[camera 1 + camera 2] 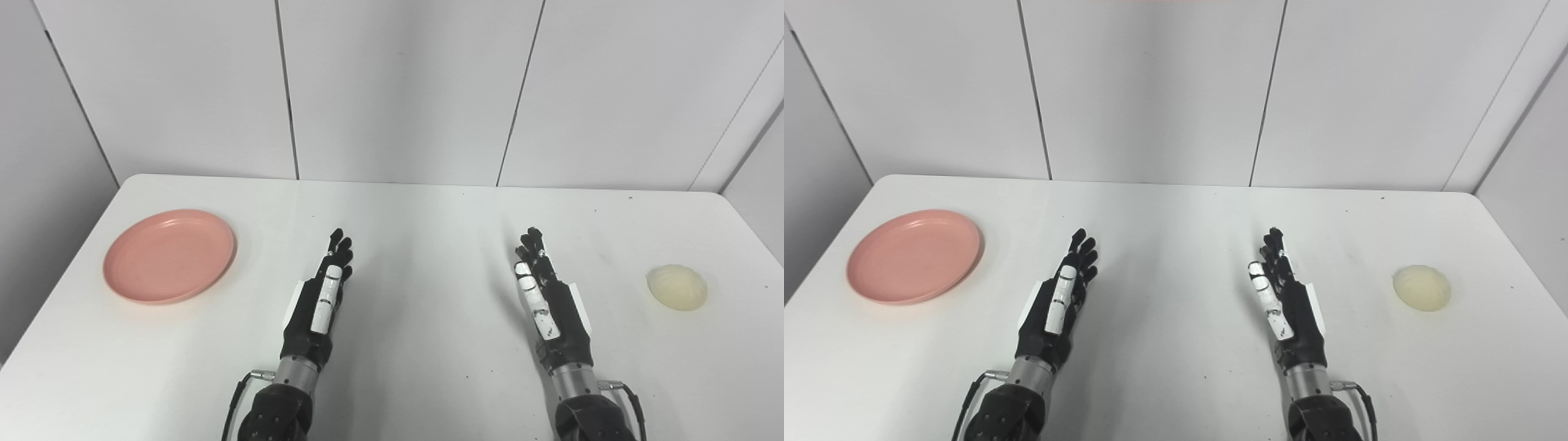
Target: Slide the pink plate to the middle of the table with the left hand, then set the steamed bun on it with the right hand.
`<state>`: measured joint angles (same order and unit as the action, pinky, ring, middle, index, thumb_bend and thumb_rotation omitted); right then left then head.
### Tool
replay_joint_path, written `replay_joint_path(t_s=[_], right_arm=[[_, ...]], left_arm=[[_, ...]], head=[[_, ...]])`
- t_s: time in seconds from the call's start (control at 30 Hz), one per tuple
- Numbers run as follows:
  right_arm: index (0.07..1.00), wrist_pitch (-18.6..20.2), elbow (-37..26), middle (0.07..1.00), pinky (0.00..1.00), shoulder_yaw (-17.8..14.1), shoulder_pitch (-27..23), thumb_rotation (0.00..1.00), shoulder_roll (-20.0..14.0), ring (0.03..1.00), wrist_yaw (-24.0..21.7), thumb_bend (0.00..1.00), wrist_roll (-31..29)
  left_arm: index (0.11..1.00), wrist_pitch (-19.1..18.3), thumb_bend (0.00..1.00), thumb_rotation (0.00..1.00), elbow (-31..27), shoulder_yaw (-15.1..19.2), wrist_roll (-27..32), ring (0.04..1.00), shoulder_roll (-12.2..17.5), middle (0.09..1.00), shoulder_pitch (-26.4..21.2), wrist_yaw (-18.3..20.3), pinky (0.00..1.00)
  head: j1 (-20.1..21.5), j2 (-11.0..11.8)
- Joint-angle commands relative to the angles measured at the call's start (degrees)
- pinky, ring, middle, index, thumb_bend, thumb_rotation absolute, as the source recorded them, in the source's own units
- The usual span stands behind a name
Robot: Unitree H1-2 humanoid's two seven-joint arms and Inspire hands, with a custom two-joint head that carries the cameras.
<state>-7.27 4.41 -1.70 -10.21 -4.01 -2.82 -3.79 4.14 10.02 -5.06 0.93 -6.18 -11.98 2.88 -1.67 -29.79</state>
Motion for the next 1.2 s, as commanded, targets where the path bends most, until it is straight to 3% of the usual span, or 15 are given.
replay_joint_path(t_s=[0.0, 0.43, 1.17], right_arm=[[1.000, -1.0, 0.2, 0.987, 1.00, 0.3, 0.5, 0.80, 0.6, 0.987, -0.1, 0.60, 0.0], [1.000, -1.3, 0.5, 0.987, 1.00, 0.1, 0.4, 0.79, 0.7, 0.986, 0.0, 0.60, 0.0], [1.000, -1.2, 0.6, 0.993, 1.00, 0.3, 0.4, 0.81, 0.5, 0.992, -0.3, 0.58, 0.1]], left_arm=[[1.000, 1.1, 0.61, 1.00, 0.5, 0.1, 0.6, 1.000, 0.7, 1.000, 1.3, 0.7, 1.00], [1.000, 2.3, 0.61, 1.00, 1.1, 0.2, -1.2, 1.000, 0.6, 1.000, 1.2, -0.9, 1.00], [1.000, 1.7, 0.62, 1.00, 1.5, 0.2, 0.0, 1.000, 0.8, 1.000, 0.9, 0.0, 1.00]], head=[[0.0, 0.0], [0.0, -0.2], [0.1, -0.1]])
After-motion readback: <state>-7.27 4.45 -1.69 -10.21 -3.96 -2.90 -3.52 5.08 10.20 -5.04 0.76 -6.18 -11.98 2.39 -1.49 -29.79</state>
